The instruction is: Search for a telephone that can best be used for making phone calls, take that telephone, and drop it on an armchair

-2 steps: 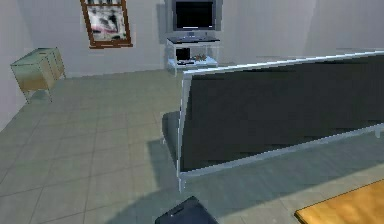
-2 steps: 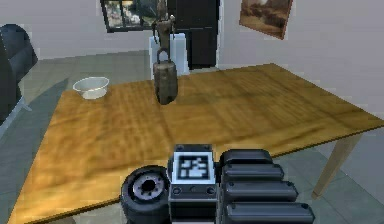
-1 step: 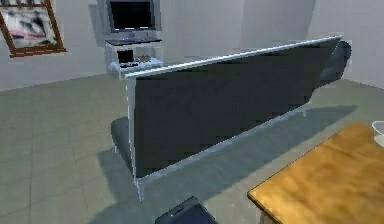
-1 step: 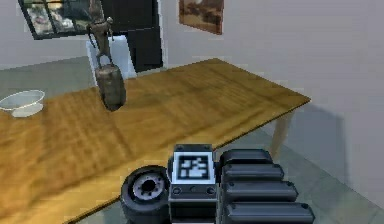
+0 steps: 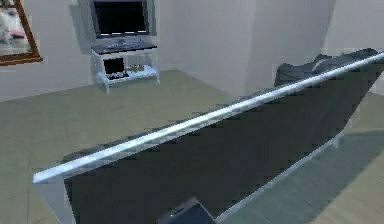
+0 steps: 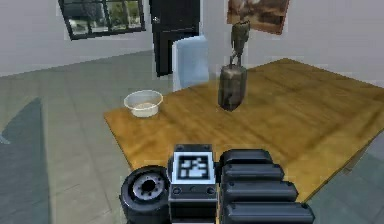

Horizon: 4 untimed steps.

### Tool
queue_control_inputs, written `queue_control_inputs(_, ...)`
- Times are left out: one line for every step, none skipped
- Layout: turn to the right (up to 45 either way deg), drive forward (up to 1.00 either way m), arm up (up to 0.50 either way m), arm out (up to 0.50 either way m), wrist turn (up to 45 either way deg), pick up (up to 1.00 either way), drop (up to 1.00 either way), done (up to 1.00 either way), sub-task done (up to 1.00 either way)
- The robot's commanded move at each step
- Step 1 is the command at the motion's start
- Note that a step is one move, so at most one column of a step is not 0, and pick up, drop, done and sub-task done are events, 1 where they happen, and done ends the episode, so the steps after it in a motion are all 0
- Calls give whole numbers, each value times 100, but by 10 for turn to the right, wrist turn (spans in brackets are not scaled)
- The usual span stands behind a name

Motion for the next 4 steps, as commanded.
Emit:
queue_control_inputs(450,0,0,0,0,0,0,0,0)
queue_control_inputs(90,0,0,0,0,0,0,0,0)
queue_control_inputs(0,100,0,0,0,0,0,0,0)
queue_control_inputs(30,0,0,0,0,0,0,0,0)
